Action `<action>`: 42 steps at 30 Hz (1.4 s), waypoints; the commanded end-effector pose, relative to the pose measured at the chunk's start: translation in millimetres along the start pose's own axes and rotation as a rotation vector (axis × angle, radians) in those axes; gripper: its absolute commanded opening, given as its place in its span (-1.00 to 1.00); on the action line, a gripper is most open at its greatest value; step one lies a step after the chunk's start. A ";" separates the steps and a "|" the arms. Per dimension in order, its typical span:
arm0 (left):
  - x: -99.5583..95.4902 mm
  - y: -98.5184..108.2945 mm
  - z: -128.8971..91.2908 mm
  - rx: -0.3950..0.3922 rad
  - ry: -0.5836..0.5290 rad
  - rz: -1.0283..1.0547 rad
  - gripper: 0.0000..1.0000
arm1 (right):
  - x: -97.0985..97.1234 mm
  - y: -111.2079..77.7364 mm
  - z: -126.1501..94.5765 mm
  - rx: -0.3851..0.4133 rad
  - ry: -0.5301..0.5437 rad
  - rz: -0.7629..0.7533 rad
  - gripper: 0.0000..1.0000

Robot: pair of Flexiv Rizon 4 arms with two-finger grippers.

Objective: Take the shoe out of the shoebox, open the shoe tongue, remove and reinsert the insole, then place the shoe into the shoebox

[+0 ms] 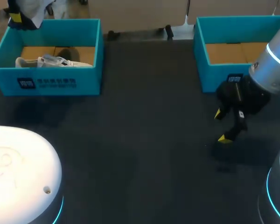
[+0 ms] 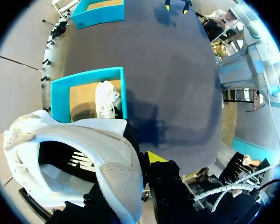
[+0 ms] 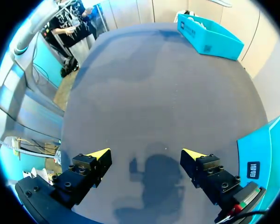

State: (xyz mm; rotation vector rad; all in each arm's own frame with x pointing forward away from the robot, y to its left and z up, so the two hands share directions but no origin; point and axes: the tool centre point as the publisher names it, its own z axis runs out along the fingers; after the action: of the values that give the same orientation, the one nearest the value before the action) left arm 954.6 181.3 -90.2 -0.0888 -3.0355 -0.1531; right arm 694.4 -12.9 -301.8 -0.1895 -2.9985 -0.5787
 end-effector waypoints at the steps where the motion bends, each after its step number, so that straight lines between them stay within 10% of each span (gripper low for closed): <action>1: 0.3 0.4 -1.9 -0.003 -0.001 0.001 -1.00 | 1.0 0.3 0.3 0.003 -0.002 0.001 1.00; 10: -106.0 80.9 2.8 0.013 -0.033 -0.105 -1.00 | 1.0 0.3 0.3 0.003 -0.002 0.001 1.00; 19: -157.1 102.3 13.1 -0.006 -0.068 0.005 -1.00 | 1.0 0.3 0.3 0.003 -0.002 0.001 1.00; 26: -153.8 111.9 15.3 -0.015 -0.102 0.459 -1.00 | 1.0 0.3 0.3 0.003 -0.002 0.001 1.00; 30: -126.3 125.4 15.3 -0.188 -0.193 0.853 -1.00 | 1.0 0.3 0.3 0.003 -0.002 0.001 1.00; 42: -125.3 126.6 15.3 -0.204 -0.188 0.845 -1.00 | 1.0 0.3 0.3 0.003 -0.002 0.001 1.00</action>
State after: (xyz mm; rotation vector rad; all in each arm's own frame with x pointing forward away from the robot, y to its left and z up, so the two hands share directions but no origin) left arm 1100.9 300.3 -105.0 -1.1257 -2.8713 -0.2675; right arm 694.3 -12.9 -301.7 -0.1894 -2.9985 -0.5788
